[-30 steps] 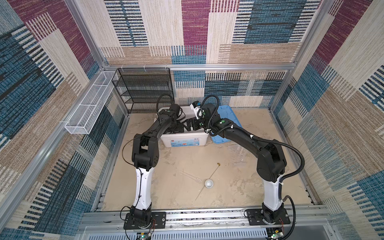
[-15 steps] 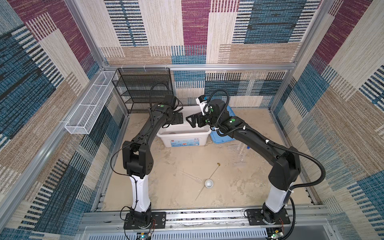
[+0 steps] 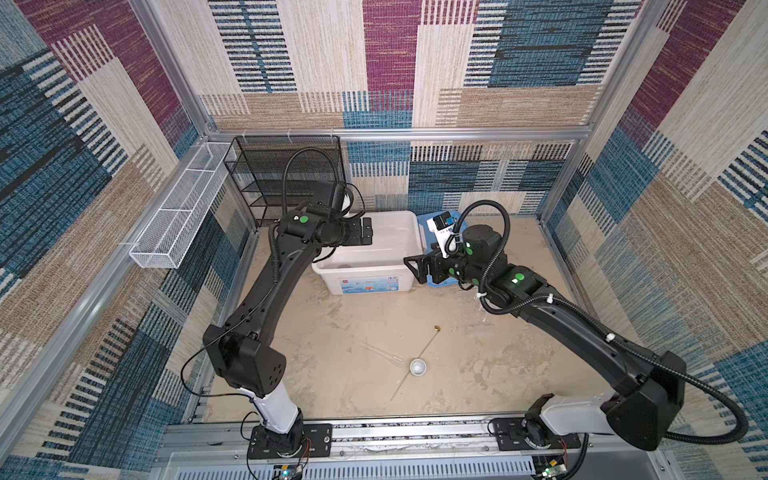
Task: Organize the chemistry lab equipment
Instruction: 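Withdraw the left gripper from the bin while the right returns toward the rack, then lower the left gripper onto the gold-headed metal rod's shaft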
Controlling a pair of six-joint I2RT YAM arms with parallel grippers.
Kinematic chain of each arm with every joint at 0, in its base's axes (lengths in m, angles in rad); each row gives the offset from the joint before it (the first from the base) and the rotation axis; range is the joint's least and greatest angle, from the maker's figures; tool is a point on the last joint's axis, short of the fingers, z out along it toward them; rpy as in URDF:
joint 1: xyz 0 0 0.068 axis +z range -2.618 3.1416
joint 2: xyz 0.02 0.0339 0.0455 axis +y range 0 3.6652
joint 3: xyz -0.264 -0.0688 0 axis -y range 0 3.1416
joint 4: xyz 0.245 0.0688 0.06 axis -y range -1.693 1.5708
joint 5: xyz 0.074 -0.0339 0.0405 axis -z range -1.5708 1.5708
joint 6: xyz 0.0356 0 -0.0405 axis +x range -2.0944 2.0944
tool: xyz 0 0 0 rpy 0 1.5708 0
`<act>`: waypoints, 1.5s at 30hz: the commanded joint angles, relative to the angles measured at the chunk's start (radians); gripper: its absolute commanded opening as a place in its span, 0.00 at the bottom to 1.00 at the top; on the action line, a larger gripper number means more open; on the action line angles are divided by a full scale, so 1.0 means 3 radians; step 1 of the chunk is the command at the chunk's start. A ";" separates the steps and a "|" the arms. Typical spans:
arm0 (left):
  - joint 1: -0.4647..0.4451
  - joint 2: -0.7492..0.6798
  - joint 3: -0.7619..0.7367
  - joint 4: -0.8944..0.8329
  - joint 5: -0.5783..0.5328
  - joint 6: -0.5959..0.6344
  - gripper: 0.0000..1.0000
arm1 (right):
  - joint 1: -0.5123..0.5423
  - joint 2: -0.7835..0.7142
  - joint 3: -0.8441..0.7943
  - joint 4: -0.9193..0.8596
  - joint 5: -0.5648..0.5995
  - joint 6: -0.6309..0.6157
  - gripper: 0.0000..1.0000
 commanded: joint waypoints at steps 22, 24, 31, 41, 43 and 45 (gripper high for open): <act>-0.1447 -0.0396 -0.1601 0.0391 0.0587 0.0220 0.97 | 0.0003 -0.1371 -0.1852 -0.0008 -0.0401 0.0698 1.00; -0.1494 -0.0322 -0.1748 0.0544 0.0570 0.0117 0.95 | 0.0000 -0.1431 -0.1930 -0.0058 -0.0362 0.0758 1.00; -0.1594 -0.0016 -0.2042 0.1024 0.0454 -0.0235 0.76 | 0.0000 -0.1716 -0.2080 -0.0211 0.0158 0.1027 0.98; -0.1832 0.0553 -0.1846 0.1022 0.0259 -0.0334 0.63 | 0.0003 -0.1900 -0.2129 -0.0276 0.0291 0.1104 0.98; -0.1867 0.0660 -0.1798 0.0968 0.0143 -0.0332 0.61 | 0.0002 -0.1941 -0.2165 -0.0257 0.0281 0.1109 0.98; -0.1893 0.0750 -0.1754 0.0931 0.0059 -0.0331 0.59 | 0.0003 -0.1926 -0.2178 -0.0263 0.0280 0.1119 0.98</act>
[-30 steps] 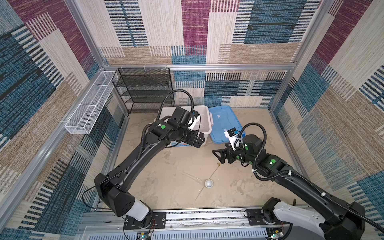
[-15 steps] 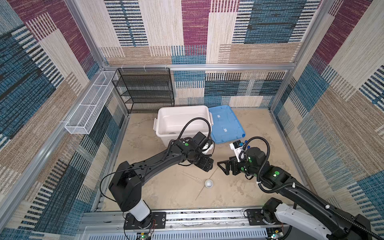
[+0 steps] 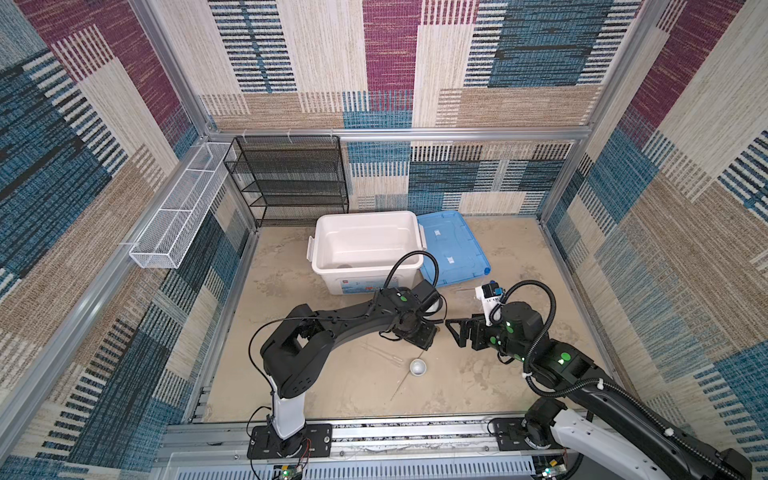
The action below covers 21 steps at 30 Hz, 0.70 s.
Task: Organize the chemistry lab equipment
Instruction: 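Lower the left gripper onto the gold-headed metal rod's shaft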
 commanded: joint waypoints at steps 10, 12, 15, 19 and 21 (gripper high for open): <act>-0.0141 0.0272 0.0115 -0.0132 -0.0436 -0.0099 0.50 | 0.0003 0.0111 -0.0058 0.0070 0.0024 0.0089 0.97; -0.0188 0.0298 0.0130 -0.0141 -0.0533 -0.0080 0.50 | 0.0003 0.0090 -0.0058 0.0075 0.0072 0.0124 0.97; -0.0249 0.0341 0.0164 -0.0161 -0.0607 -0.0072 0.49 | 0.0003 0.0018 -0.0078 0.0122 0.0121 0.0191 0.97; -0.0278 0.0392 0.0209 -0.0214 -0.0690 -0.0065 0.44 | 0.0002 -0.0076 -0.0129 0.0157 0.0188 0.0239 0.97; -0.0304 0.0420 0.0240 -0.0276 -0.0765 -0.0060 0.39 | 0.0002 -0.0088 -0.0140 0.0147 0.0221 0.0253 0.97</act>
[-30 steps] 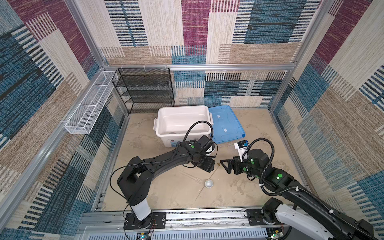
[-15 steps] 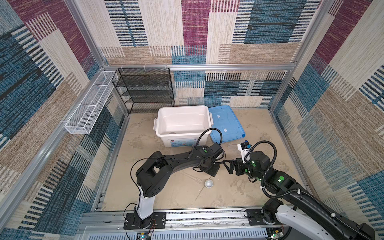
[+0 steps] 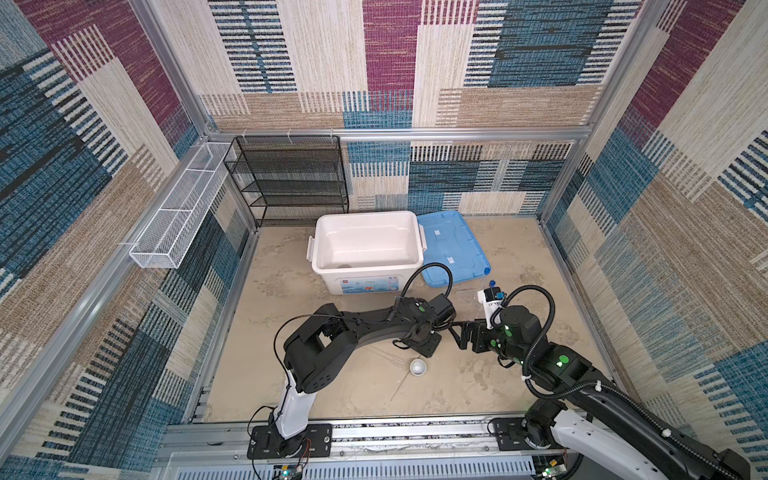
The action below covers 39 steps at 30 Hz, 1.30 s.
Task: Organize the chemistry lab equipment
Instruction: 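Lower the left gripper onto the gold-headed metal rod's shaft, then close the left gripper on the gold-headed rod's shaft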
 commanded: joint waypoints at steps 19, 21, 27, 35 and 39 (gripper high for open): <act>-0.0019 0.0149 0.0104 -0.0264 -0.0479 -0.0056 0.13 | 0.0003 -0.0015 -0.0103 0.0239 0.0128 0.0076 0.97; -0.0012 0.0140 0.0093 -0.0263 -0.0497 -0.0076 0.11 | 0.0003 -0.0002 -0.0104 0.0239 0.0133 0.0068 0.97; -0.0002 0.0137 0.0067 -0.0271 -0.0494 -0.0104 0.04 | 0.0003 0.0019 -0.0101 0.0254 0.0126 0.0059 0.97; -0.0010 0.0145 0.0035 -0.0383 -0.0378 -0.0216 0.12 | 0.0003 0.0025 -0.0119 0.0275 0.0108 0.0075 0.97; -0.0008 0.0195 0.0038 -0.0475 -0.0319 -0.0257 0.11 | 0.0003 0.0025 -0.0133 0.0292 0.0097 0.0083 0.97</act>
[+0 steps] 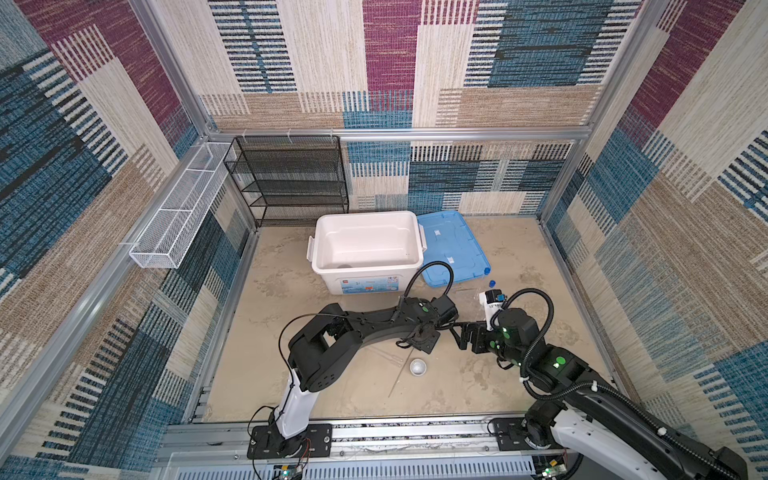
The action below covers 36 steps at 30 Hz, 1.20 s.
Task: Organize the chemistry lab equipment
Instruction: 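Close the left gripper on the gold-headed rod's shaft, then carry the rod over the white bin with the left gripper while the right approaches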
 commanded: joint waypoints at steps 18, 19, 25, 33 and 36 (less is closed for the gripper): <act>-0.0037 0.0171 -0.0045 -0.0383 0.0083 -0.0086 0.00 | 0.0002 0.0027 -0.0032 0.0296 -0.0004 -0.0021 0.97; -0.0036 0.0156 -0.0049 -0.0373 0.0081 -0.0082 0.00 | 0.0003 0.0018 -0.0032 0.0294 0.0005 -0.0020 0.97; -0.0023 0.0085 -0.0070 -0.0297 0.0087 -0.0037 0.00 | 0.0003 0.0034 -0.0064 0.0360 0.0006 0.0001 0.97; 0.0009 -0.0189 -0.0060 -0.0152 0.0138 0.0020 0.00 | 0.0002 -0.0013 -0.0042 0.0441 -0.0035 -0.0075 0.97; 0.0021 -0.0243 -0.0037 -0.0148 0.0111 0.0048 0.00 | 0.0001 -0.0103 -0.0043 0.0478 -0.0035 -0.0058 0.97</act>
